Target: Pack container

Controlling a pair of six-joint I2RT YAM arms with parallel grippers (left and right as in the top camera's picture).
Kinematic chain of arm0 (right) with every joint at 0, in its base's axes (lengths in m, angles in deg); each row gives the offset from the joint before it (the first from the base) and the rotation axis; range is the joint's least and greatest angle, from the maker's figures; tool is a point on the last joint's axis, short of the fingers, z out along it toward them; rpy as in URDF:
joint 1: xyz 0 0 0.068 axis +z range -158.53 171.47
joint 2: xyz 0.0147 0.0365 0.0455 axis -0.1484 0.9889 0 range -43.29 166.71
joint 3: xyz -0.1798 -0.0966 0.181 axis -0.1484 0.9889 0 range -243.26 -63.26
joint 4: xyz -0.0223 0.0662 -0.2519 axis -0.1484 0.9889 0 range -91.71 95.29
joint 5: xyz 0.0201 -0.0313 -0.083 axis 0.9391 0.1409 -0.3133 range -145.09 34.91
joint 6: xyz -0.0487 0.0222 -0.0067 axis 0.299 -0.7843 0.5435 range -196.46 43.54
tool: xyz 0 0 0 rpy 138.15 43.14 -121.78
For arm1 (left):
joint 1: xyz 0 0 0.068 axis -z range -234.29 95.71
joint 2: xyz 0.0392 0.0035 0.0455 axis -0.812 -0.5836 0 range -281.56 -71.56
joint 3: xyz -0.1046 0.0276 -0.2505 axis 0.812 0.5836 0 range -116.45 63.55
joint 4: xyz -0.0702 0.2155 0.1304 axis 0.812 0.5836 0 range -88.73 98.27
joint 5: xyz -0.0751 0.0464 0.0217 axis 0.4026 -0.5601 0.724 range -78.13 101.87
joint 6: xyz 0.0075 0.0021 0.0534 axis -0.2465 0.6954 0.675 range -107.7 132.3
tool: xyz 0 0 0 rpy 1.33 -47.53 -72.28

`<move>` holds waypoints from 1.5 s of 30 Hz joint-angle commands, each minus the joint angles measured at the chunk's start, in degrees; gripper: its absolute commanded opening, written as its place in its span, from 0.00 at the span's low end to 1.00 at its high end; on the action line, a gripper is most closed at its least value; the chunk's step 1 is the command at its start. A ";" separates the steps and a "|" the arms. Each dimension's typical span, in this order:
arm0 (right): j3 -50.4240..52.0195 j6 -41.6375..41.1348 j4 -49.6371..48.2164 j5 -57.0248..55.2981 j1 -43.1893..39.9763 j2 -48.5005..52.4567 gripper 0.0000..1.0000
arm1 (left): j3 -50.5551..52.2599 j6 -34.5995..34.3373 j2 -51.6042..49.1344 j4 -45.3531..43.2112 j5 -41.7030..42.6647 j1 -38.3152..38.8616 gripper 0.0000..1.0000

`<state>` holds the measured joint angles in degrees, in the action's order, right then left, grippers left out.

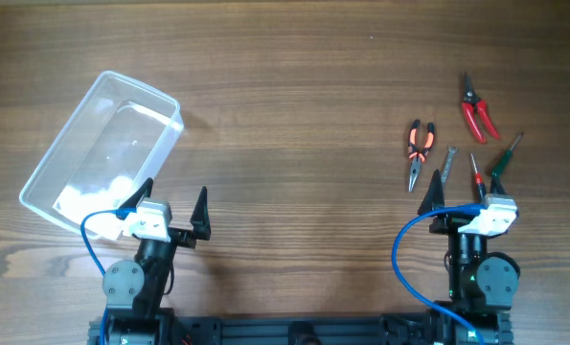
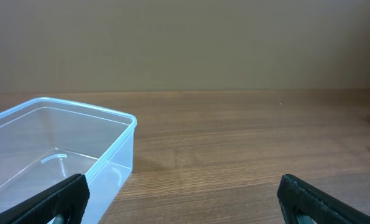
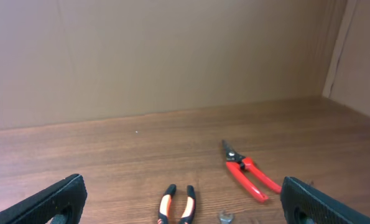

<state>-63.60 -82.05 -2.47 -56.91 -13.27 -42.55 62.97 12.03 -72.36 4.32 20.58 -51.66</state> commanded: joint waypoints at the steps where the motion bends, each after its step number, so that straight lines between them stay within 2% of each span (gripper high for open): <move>1: 0.02 -18.88 -0.61 3.96 0.39 -0.46 1.00 | 0.11 -9.07 0.31 -2.91 -0.17 0.13 1.00; 3: -0.02 -24.98 -1.11 7.87 0.39 0.02 1.00 | -2.82 -17.29 -0.42 0.26 -1.07 0.15 1.00; 6: -1.49 -24.28 -1.31 11.74 0.39 1.55 1.00 | -8.37 -17.79 -3.37 6.10 -2.58 0.15 1.00; 11: -8.35 -17.53 -1.27 16.02 0.39 9.64 1.00 | -23.04 -17.77 -15.04 16.20 -9.11 0.13 1.00; 15: -18.51 -9.88 1.77 20.72 0.39 23.15 1.00 | -38.23 -17.81 -28.70 29.68 -14.73 0.09 1.00; 18: -27.82 -5.05 9.29 24.02 0.39 33.88 1.00 | -48.02 -19.71 -37.51 40.26 -16.59 0.09 1.00; 21: -39.98 2.95 23.34 23.87 0.39 45.62 1.00 | -59.60 -23.56 -47.21 53.53 -17.16 -1.60 1.00; 23: -47.58 5.79 32.04 21.18 0.39 52.41 1.00 | -65.88 -24.00 -52.00 60.52 -14.62 -3.58 1.00; 26: -58.14 5.79 44.02 13.99 0.39 61.51 1.00 | -74.18 -24.20 -57.20 70.18 -11.30 -6.54 1.00; 30: -65.48 5.05 51.25 10.40 0.39 69.42 1.00 | -78.55 -24.20 -59.21 74.31 -6.01 -8.61 1.00; 32: -66.47 4.00 51.28 15.98 0.39 71.87 1.00 | -78.62 -24.37 -58.97 74.40 -6.36 -9.99 1.00; 33: -66.47 4.11 51.01 17.70 0.39 72.65 1.00 | -78.62 -28.06 -58.84 74.51 -8.09 -11.26 1.00; 34: -66.47 4.33 51.04 17.51 0.39 73.16 1.00 | -78.62 -33.22 -58.84 74.93 -10.01 -13.29 1.00; 36: -66.47 4.31 51.63 14.88 0.39 73.96 1.00 | -78.60 -37.16 -59.25 75.30 -10.95 -17.84 1.00; 39: -66.47 3.91 53.13 10.12 0.39 75.36 1.00 | -78.47 -38.18 -62.60 75.32 -11.34 -25.70 1.00; 45: -66.47 3.91 53.94 10.14 0.39 76.74 1.00 | -77.20 -39.21 -74.40 75.76 -10.21 -38.56 1.00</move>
<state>-128.69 -78.27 51.21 -45.04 -13.07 33.27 -14.71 -24.60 -140.77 79.73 10.07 -84.69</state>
